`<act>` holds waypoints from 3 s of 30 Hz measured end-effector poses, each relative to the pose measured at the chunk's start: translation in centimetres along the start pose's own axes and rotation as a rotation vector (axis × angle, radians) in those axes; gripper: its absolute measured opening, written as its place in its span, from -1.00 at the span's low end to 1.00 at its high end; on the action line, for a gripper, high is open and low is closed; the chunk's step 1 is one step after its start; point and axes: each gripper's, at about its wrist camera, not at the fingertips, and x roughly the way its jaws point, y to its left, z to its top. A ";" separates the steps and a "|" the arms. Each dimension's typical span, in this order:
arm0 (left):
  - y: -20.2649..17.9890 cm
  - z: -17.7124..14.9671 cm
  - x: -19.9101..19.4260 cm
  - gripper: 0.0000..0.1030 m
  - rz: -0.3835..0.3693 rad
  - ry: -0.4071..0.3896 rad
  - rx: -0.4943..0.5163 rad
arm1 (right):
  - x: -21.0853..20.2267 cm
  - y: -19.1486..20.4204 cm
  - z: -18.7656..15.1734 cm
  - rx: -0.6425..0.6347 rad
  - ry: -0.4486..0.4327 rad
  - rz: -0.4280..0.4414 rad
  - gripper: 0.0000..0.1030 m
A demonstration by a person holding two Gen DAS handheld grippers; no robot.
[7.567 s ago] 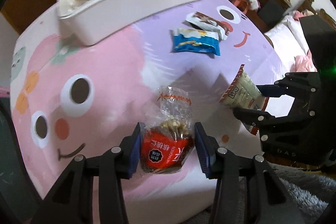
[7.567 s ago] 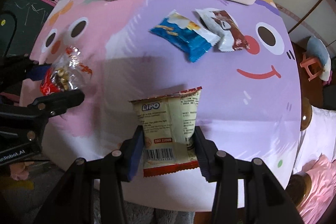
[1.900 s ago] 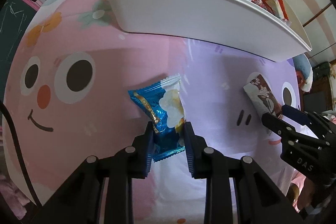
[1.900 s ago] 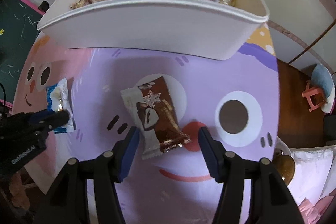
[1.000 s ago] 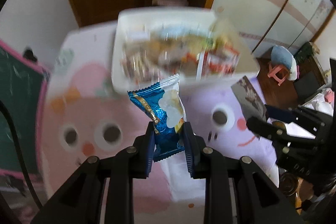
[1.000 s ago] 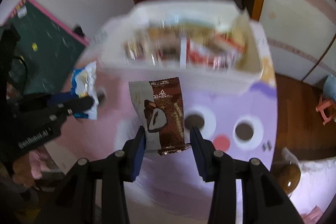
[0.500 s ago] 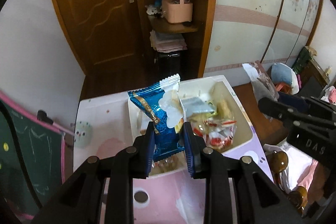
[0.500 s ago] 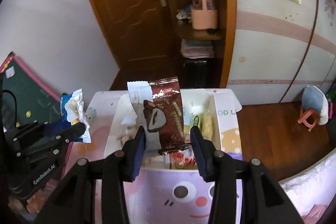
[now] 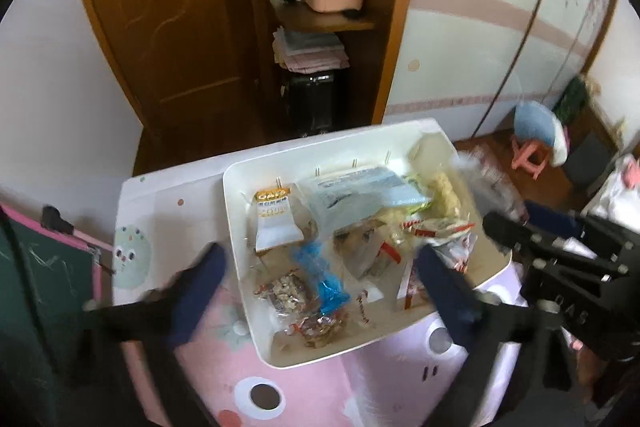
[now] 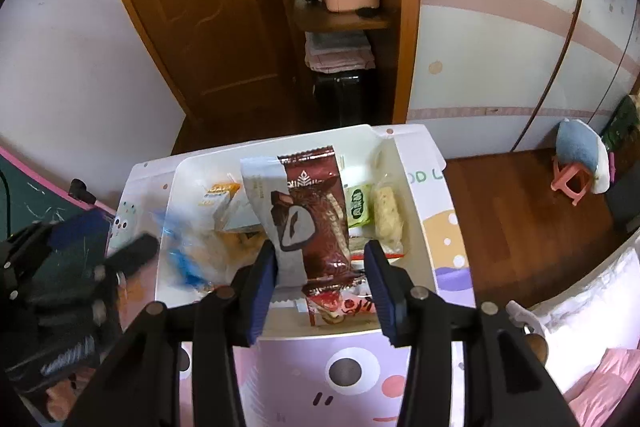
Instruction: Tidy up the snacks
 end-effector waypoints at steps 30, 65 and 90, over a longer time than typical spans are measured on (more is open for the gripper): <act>1.2 -11.0 -12.9 0.97 0.053 -0.076 -0.091 | -10.5 2.1 -9.2 -0.004 -0.042 0.065 0.36; -3.0 -18.9 -21.4 0.97 0.086 -0.037 -0.158 | -22.3 1.8 -17.2 -0.018 -0.148 0.045 0.36; -3.1 -18.6 -22.4 0.97 0.150 -0.068 -0.135 | -22.0 2.5 -17.6 -0.054 -0.137 0.023 0.36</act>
